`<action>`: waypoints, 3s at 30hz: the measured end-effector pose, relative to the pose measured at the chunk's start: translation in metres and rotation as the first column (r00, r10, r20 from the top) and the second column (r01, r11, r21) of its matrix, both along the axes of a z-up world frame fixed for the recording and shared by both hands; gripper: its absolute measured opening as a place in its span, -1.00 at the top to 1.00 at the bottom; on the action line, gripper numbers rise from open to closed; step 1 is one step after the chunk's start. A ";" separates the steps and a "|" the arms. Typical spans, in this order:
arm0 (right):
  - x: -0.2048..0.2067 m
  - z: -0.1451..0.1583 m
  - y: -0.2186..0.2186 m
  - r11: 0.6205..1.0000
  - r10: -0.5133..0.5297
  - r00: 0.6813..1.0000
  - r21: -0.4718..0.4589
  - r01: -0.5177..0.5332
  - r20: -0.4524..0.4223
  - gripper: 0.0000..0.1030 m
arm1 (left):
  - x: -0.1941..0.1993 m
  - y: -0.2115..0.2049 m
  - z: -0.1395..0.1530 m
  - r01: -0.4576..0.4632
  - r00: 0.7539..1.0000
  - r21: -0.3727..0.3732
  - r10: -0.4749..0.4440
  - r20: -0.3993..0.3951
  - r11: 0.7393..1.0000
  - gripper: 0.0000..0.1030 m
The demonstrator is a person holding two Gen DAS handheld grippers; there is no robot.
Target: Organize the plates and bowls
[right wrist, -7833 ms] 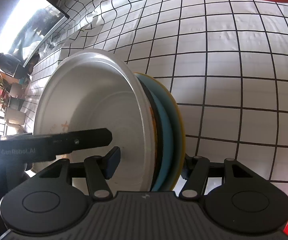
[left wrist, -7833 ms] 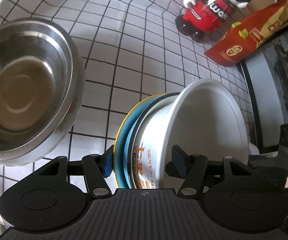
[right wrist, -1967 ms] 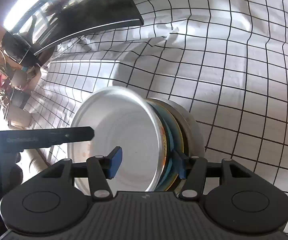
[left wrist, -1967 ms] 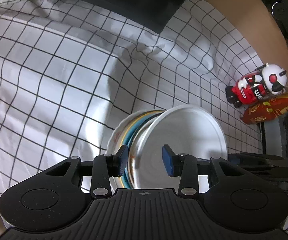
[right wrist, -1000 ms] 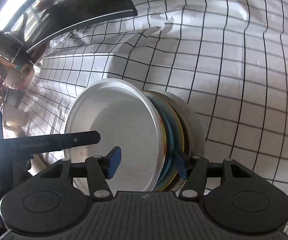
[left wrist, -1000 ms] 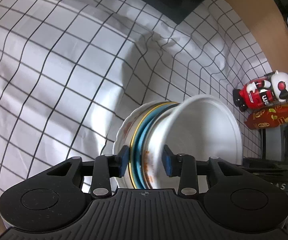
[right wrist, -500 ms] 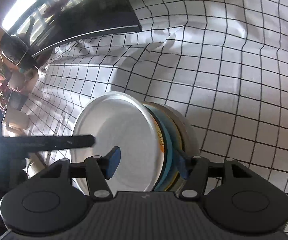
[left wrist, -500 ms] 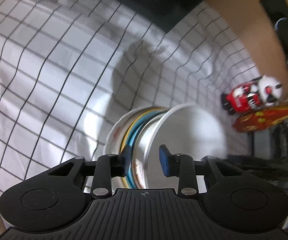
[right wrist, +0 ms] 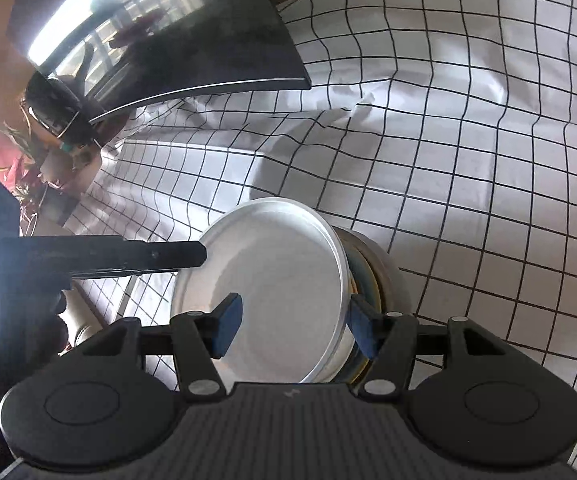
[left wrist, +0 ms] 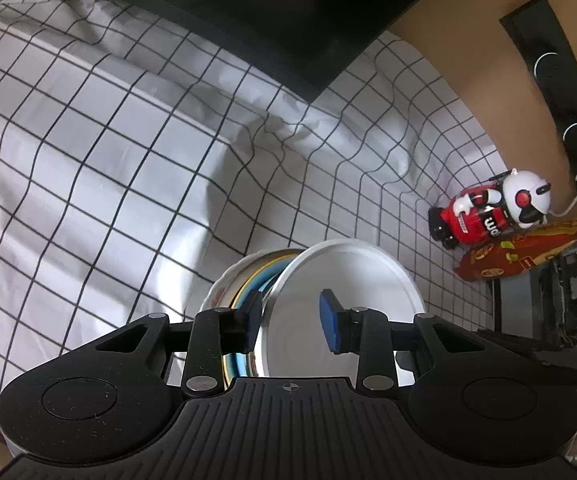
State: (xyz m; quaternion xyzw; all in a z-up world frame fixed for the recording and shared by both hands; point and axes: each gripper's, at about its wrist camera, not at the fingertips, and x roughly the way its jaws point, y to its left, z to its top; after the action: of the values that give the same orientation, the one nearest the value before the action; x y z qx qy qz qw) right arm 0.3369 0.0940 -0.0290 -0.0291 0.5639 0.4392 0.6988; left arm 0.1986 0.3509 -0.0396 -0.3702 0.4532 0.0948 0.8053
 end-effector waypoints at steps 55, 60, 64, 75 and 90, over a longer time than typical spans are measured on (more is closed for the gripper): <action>0.006 0.015 -0.171 0.951 -0.295 0.921 -0.019 0.310 0.255 -0.15 | 0.046 -0.122 0.050 0.137 0.978 0.131 -0.154 0.137 0.982 0.35; 0.002 0.005 -0.239 0.914 -0.366 0.872 -0.048 0.402 0.325 -0.15 | 0.079 -0.199 0.029 0.284 0.950 0.124 -0.297 0.095 0.951 0.35; -0.007 -0.006 -0.289 0.884 -0.396 0.839 -0.093 0.458 0.373 -0.15 | 0.105 -0.266 0.001 0.416 0.906 0.087 -0.421 0.046 0.905 0.35; -0.031 -0.047 -0.424 0.740 -0.527 0.751 -0.219 0.636 0.399 -0.15 | 0.143 -0.425 -0.064 0.678 0.735 0.034 -0.676 -0.055 0.734 0.34; -0.017 -0.112 -0.459 0.721 -0.645 0.753 -0.223 0.656 0.127 0.29 | 0.162 -0.479 -0.126 0.714 0.680 -0.092 -0.718 -0.145 0.694 0.35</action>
State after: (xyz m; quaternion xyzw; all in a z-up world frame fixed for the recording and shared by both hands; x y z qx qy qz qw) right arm 0.3197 -0.3651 -0.1413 0.0726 0.5753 0.0897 0.8097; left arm 0.3604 -0.1285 -0.1660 -0.1653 0.6300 -0.2025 0.7313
